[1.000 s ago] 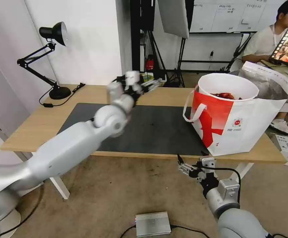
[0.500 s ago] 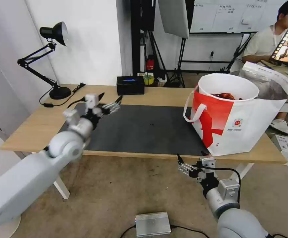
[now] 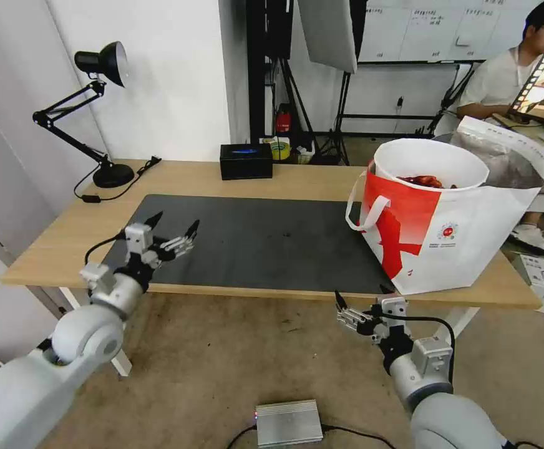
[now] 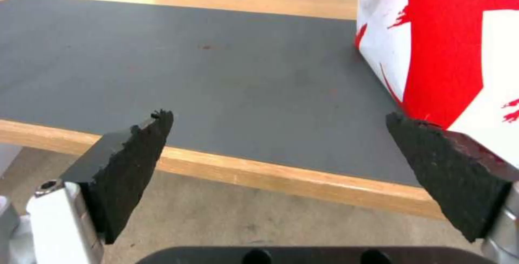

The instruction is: Pick up the trash from the table and place it into the takeout bag.

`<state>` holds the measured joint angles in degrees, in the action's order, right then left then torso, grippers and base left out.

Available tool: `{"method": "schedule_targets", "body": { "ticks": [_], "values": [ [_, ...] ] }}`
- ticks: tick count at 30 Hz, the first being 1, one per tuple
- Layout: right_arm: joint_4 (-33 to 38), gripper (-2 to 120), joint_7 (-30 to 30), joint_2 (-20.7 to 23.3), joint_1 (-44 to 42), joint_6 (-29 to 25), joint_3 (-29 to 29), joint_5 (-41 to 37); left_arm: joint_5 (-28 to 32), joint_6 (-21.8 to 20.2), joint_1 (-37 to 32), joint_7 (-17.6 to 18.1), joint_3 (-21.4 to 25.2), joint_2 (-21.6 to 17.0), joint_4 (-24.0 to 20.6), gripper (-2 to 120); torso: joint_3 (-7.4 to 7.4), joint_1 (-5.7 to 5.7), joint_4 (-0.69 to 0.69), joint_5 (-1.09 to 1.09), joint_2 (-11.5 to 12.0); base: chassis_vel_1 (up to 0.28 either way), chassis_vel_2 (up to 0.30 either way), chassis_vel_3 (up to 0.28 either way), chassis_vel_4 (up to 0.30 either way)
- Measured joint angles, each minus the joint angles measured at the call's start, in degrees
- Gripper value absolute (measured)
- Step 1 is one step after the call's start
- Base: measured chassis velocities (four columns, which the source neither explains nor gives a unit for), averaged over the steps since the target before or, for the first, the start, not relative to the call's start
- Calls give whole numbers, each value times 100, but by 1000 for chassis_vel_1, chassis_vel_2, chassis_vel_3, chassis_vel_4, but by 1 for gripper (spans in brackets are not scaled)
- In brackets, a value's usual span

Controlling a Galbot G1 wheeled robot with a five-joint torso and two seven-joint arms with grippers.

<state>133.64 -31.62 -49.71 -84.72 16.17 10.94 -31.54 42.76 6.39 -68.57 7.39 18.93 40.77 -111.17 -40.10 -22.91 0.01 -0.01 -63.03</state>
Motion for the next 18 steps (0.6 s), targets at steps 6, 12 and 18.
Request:
{"method": "schedule_targets", "body": {
  "ticks": [6, 12, 18],
  "values": [
    [0, 100, 0, 0, 0, 0, 0, 0, -151, 14, -73, -32, 19, 103, 67, 100, 0, 0, -3, 1, 0, 0, 0, 0, 0],
    [0, 100, 0, 0, 0, 0, 0, 0, -474, 1, -277, 65, 32, 263, 236, 100, 0, -1, -3, 0, 0, 0, 0, 0, 0],
    [0, 100, 0, 0, 0, 0, 0, 0, -594, 9, -675, 125, 283, 359, 276, 100, 0, 0, -1, 0, 0, 0, 0, 0, 0]
  ]
}}
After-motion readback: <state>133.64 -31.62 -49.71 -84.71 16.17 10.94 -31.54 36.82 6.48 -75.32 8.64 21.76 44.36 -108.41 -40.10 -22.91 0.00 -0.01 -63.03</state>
